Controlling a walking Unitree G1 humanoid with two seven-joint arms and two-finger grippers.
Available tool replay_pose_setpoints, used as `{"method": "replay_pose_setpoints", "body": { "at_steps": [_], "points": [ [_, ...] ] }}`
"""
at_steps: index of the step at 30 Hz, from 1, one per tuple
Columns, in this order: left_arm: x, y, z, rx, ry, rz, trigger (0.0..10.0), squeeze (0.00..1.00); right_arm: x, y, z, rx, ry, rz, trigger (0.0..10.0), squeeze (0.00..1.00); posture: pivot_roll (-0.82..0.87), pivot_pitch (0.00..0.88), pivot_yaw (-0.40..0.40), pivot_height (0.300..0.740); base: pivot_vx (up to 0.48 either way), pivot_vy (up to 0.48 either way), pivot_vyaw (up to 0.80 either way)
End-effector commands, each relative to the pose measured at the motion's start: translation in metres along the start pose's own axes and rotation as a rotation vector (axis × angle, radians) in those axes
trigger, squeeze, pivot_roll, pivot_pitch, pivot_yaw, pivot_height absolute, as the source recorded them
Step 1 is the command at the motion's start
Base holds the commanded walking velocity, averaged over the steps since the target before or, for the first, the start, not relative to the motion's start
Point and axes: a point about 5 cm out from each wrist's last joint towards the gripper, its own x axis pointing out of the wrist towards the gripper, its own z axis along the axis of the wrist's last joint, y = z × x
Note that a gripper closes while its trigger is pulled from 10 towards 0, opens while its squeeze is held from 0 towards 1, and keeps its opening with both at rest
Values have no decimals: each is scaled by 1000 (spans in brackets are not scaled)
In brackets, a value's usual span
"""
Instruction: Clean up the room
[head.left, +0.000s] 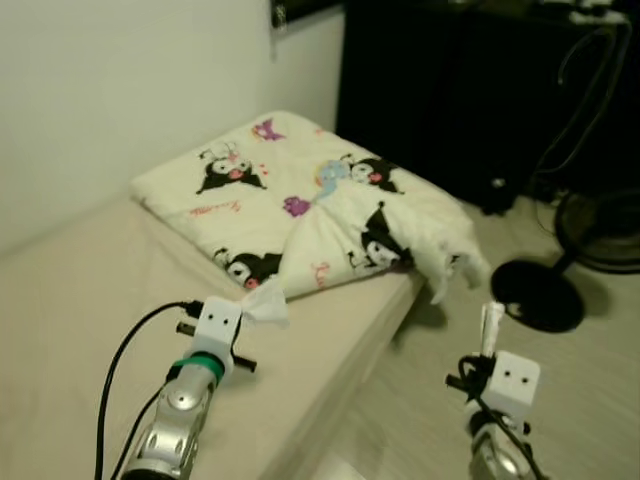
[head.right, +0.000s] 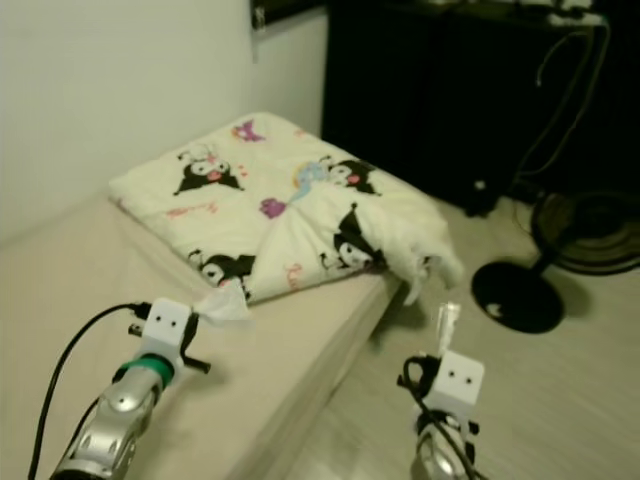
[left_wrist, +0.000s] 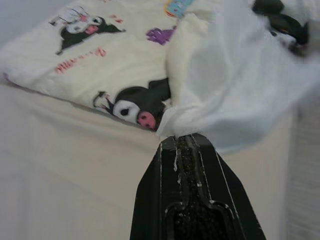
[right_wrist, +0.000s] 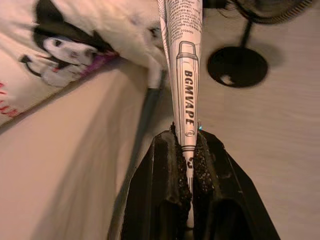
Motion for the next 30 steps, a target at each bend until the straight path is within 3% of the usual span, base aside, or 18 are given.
{"method": "replay_pose_setpoints", "body": {
  "at_steps": [1,30],
  "points": [
    [-2,2,-7,-20,28,18,10000,0,-2,2,-7,-1,33,10,10000,0,16,0,74,740,0,0,-800],
    [-4,-6,-6,-18,12,-16,10000,0,0,2,-9,-17,48,31,10000,0,18,0,72,740,0,0,-800]
  ]
}}
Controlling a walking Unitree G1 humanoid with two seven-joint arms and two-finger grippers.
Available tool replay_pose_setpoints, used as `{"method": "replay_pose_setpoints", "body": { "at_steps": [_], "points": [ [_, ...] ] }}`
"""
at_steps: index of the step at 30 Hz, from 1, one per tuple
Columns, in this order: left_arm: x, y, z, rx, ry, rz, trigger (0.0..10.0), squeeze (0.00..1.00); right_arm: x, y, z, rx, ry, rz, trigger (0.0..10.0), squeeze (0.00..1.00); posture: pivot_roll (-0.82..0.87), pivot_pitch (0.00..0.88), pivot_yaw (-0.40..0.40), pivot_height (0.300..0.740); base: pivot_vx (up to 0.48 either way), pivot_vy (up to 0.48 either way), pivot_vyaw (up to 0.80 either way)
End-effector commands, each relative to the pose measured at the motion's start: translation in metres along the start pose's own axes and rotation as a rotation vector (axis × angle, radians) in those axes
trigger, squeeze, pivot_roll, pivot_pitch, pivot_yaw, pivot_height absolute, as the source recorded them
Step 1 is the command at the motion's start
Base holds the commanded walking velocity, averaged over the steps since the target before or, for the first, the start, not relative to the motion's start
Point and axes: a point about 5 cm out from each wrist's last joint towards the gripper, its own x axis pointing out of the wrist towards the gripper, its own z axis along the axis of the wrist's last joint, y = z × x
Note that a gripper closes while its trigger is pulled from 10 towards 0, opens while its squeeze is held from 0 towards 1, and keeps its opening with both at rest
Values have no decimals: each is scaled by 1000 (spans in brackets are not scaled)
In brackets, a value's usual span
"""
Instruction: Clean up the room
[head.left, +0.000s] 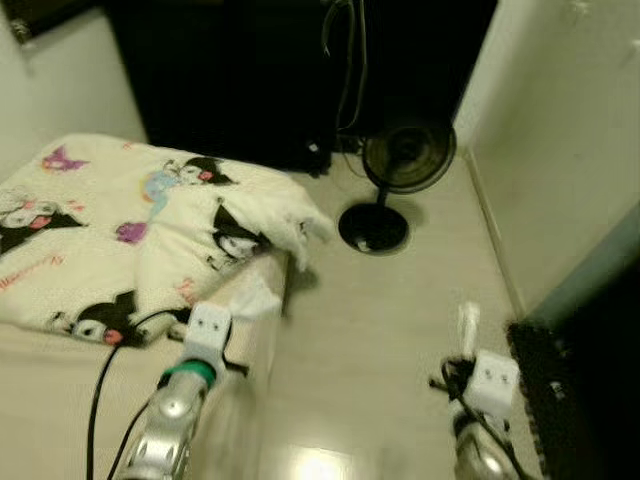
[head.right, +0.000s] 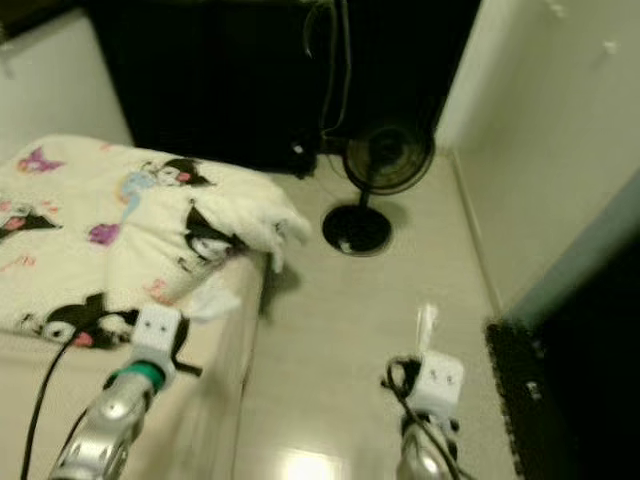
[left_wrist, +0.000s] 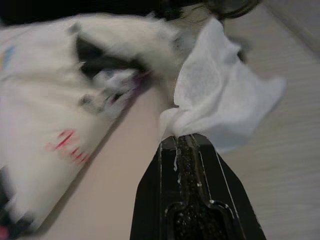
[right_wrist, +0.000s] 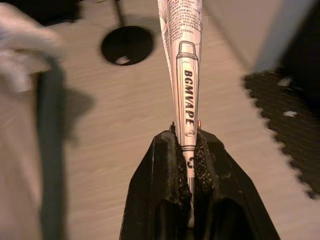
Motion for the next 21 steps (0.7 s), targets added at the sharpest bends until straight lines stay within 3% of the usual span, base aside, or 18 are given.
{"method": "replay_pose_setpoints", "body": {
  "at_steps": [1,13,21],
  "points": [
    [-2,0,-6,5,21,-7,10000,0,-1,1,-3,6,16,4,10000,0,11,0,74,740,0,0,-800],
    [0,1,-1,0,-3,22,10000,0,1,0,-1,-3,13,11,10000,0,14,0,57,740,0,0,-800],
    [-4,-2,-10,9,30,5,10000,0,1,0,-2,-22,19,20,10000,0,5,0,53,740,0,0,-800]
  ]
}}
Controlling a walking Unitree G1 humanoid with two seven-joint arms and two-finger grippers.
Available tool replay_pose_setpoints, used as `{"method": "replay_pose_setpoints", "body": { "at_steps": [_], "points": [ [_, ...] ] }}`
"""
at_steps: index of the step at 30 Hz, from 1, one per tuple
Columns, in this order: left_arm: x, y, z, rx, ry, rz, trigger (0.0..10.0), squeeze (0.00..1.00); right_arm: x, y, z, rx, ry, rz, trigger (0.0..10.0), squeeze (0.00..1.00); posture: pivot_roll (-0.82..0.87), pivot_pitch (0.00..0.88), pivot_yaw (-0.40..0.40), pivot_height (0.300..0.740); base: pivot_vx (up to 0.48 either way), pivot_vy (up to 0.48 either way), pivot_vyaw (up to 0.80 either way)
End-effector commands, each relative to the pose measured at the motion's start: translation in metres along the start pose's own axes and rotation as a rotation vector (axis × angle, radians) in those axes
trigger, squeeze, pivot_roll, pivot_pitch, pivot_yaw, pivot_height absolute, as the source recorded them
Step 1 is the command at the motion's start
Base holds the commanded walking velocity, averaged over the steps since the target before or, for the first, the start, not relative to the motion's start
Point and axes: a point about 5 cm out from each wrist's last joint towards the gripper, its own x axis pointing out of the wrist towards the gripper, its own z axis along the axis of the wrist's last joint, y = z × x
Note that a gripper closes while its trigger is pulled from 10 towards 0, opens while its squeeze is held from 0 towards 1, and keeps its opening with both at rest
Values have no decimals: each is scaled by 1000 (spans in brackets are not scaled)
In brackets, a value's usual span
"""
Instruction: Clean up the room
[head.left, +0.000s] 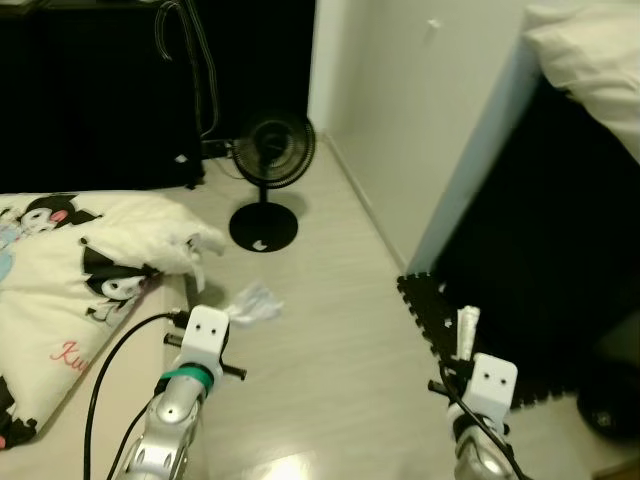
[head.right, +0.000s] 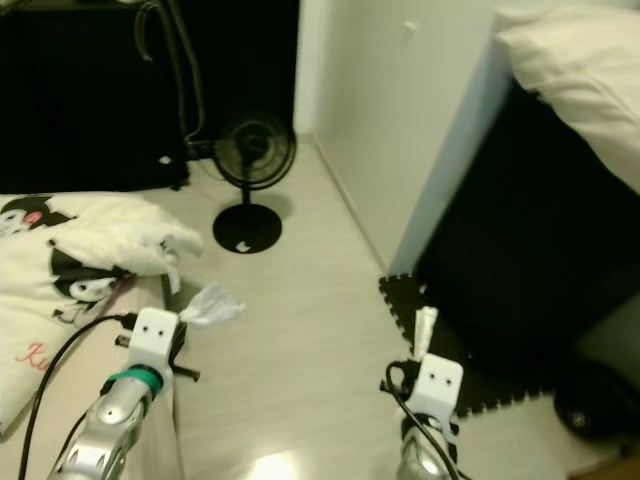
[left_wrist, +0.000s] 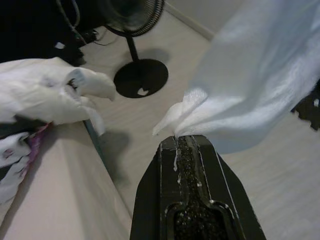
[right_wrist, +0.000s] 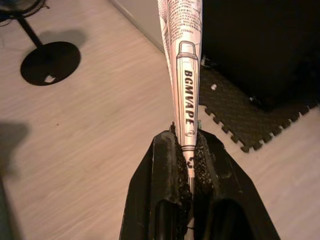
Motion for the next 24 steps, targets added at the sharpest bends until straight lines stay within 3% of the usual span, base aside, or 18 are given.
{"method": "replay_pose_setpoints", "body": {
  "at_steps": [1,24],
  "points": [
    [-1,-5,-4,7,19,-15,10000,0,-1,-9,-2,-6,13,-27,10000,0,5,0,44,740,0,0,-800],
    [1,-9,-3,3,17,-26,10000,0,-1,-14,-5,-14,30,-44,10000,0,-11,0,58,740,0,0,-800]
  ]
}}
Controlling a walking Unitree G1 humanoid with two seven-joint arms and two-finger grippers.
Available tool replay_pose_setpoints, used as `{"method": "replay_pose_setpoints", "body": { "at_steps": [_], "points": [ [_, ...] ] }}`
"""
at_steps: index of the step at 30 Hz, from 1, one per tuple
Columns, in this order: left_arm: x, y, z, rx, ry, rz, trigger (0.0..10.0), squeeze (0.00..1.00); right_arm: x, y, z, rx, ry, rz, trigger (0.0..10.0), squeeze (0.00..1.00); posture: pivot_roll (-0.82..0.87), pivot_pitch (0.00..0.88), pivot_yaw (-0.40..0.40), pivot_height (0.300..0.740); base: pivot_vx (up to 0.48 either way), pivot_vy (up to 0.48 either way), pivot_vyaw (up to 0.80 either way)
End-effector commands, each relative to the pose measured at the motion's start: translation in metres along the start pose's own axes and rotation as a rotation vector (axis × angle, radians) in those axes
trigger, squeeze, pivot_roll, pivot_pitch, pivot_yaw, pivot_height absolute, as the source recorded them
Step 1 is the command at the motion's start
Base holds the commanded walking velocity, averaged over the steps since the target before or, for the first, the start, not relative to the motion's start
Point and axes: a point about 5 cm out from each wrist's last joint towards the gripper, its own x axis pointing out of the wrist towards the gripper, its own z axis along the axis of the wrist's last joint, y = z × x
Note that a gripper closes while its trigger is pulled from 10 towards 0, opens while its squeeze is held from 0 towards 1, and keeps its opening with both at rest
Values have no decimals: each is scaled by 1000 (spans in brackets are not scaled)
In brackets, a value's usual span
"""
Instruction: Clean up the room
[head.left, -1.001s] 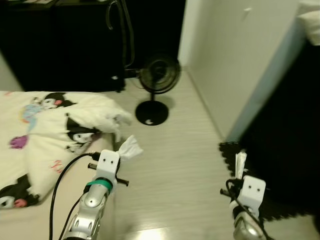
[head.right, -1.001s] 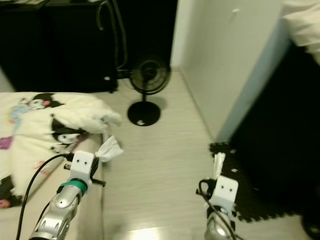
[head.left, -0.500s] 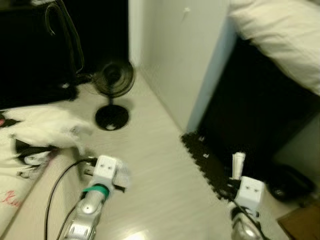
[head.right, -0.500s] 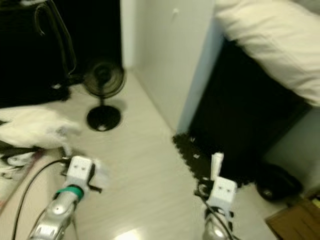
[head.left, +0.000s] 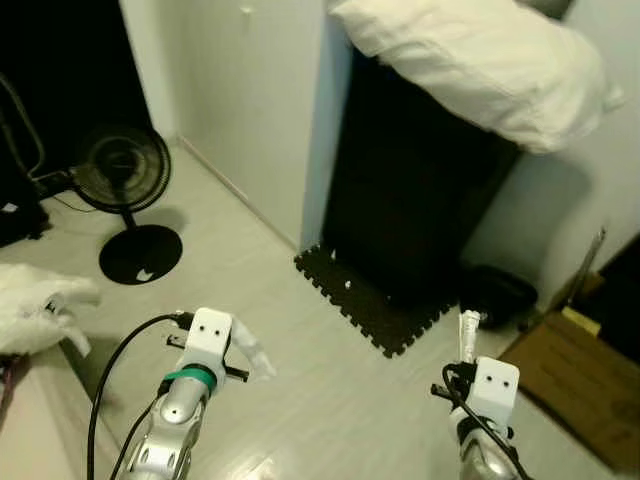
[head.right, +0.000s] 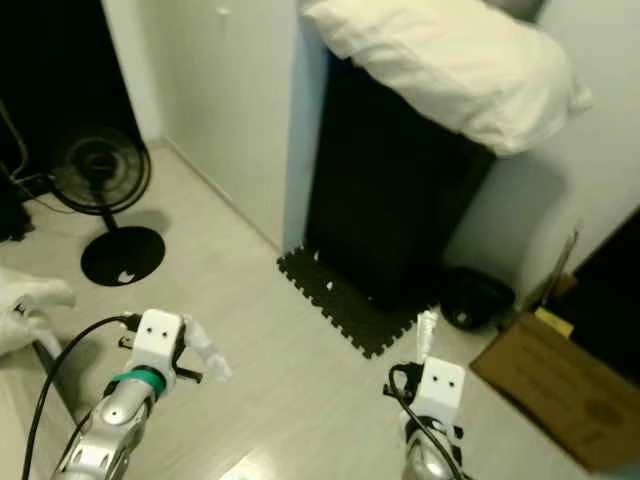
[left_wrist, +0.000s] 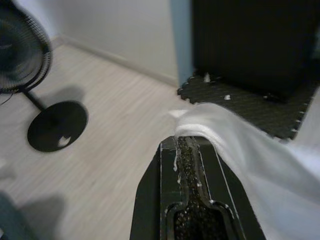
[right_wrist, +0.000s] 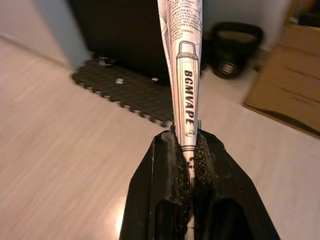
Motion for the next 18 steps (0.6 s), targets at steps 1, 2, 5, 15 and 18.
{"method": "replay_pose_setpoints", "body": {
  "at_steps": [1,2,5,15,18],
  "points": [
    [0,-7,-2,14,5,-33,10000,0,0,-4,-2,2,8,-19,10000,0,-13,0,60,740,0,0,-800],
    [0,-7,-2,14,5,-33,10000,0,0,-4,-2,2,8,-19,10000,0,-13,0,60,740,0,0,-800],
    [0,-7,0,10,-8,-25,10000,0,0,-7,-1,9,8,-32,10000,0,-10,0,54,740,0,0,-800],
    [-1,-6,1,-9,-17,-32,10000,0,0,-5,-1,3,11,-25,10000,0,-11,0,51,740,0,0,-800],
    [1,-9,-2,-1,-3,-40,10000,0,2,-1,0,-8,11,-14,10000,0,-17,0,56,740,0,0,-800]
  ]
}}
